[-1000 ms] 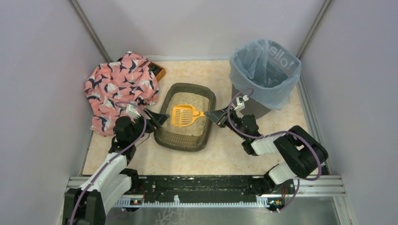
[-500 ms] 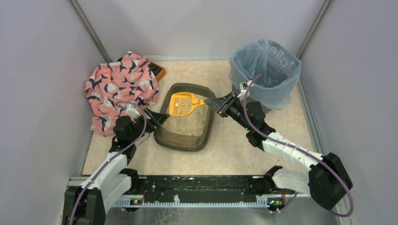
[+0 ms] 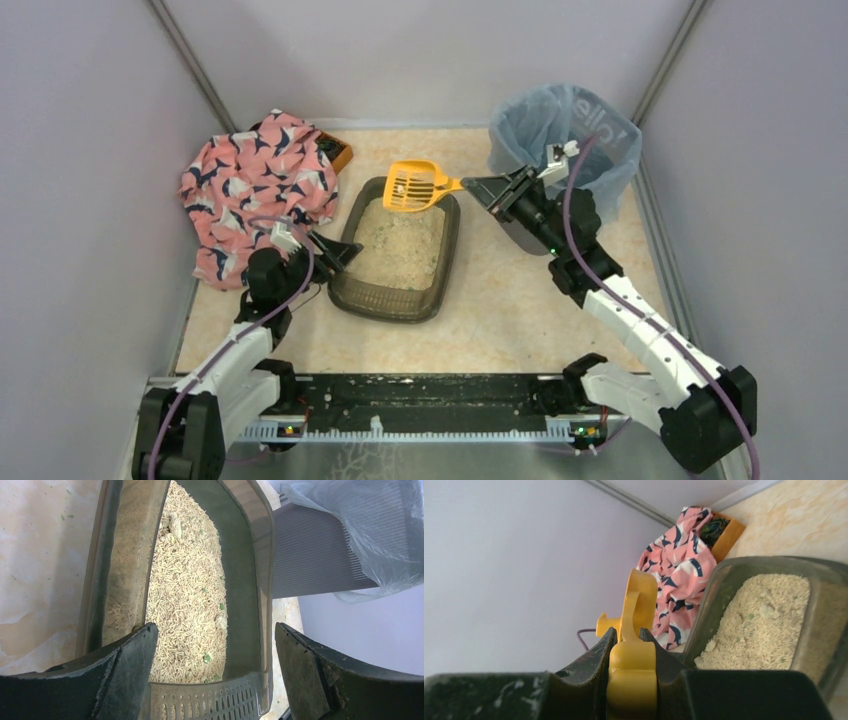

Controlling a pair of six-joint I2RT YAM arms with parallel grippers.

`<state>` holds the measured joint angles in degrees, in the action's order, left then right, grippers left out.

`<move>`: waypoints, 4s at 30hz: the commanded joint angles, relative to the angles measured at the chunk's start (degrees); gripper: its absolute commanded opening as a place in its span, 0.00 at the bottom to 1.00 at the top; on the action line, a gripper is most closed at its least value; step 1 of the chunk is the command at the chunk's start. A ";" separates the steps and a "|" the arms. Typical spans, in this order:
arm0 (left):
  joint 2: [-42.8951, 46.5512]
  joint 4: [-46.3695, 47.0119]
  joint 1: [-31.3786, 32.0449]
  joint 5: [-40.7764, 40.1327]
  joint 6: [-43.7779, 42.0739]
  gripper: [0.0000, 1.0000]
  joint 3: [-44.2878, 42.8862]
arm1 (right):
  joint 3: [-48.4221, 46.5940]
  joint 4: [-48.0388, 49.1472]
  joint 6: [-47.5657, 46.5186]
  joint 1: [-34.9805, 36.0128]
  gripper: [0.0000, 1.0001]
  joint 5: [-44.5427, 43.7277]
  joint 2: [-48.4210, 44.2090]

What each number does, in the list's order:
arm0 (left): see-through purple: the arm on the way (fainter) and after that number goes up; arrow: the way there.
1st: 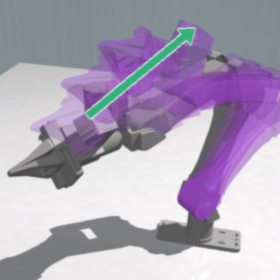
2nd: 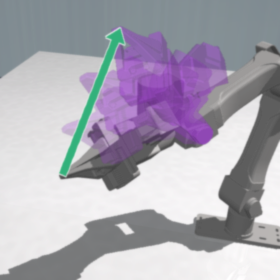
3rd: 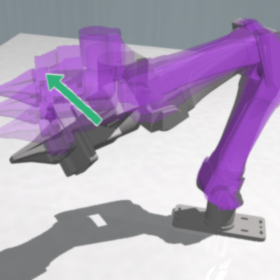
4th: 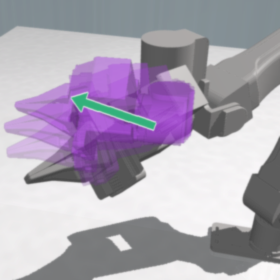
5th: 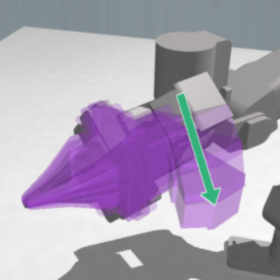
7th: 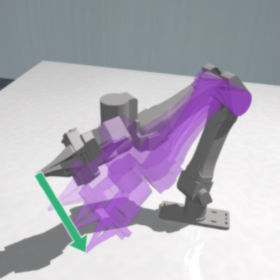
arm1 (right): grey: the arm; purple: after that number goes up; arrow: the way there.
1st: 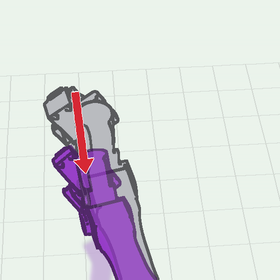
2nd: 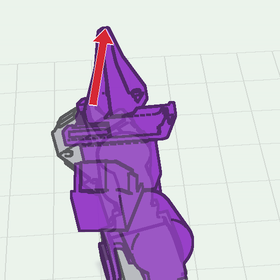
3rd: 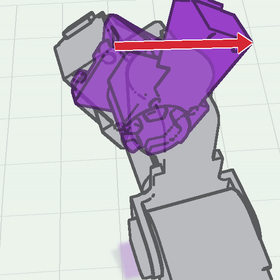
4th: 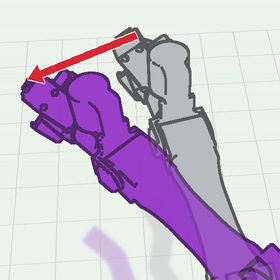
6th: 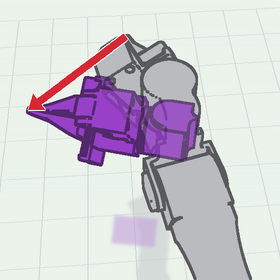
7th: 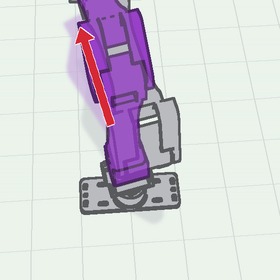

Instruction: Clean the litter box

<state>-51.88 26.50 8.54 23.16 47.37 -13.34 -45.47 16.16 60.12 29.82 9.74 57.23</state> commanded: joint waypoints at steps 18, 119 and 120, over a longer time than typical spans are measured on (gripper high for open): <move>-0.51 2.32 0.17 0.58 -0.07 0.92 0.38 | -13.63 -4.59 1.60 -41.56 0.00 21.35 -3.68; -13.29 -18.78 27.42 43.79 -29.27 0.88 -32.70 | -36.94 -61.98 -69.21 11.57 0.00 39.30 24.31; -12.98 -18.76 27.60 43.51 -29.30 0.88 -32.40 | -37.35 -61.46 -69.03 11.56 0.00 39.83 24.40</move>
<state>-67.24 12.19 35.09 66.89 24.08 -45.12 -78.59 -48.10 -7.51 41.21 47.83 80.86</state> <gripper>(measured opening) 0.879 0.199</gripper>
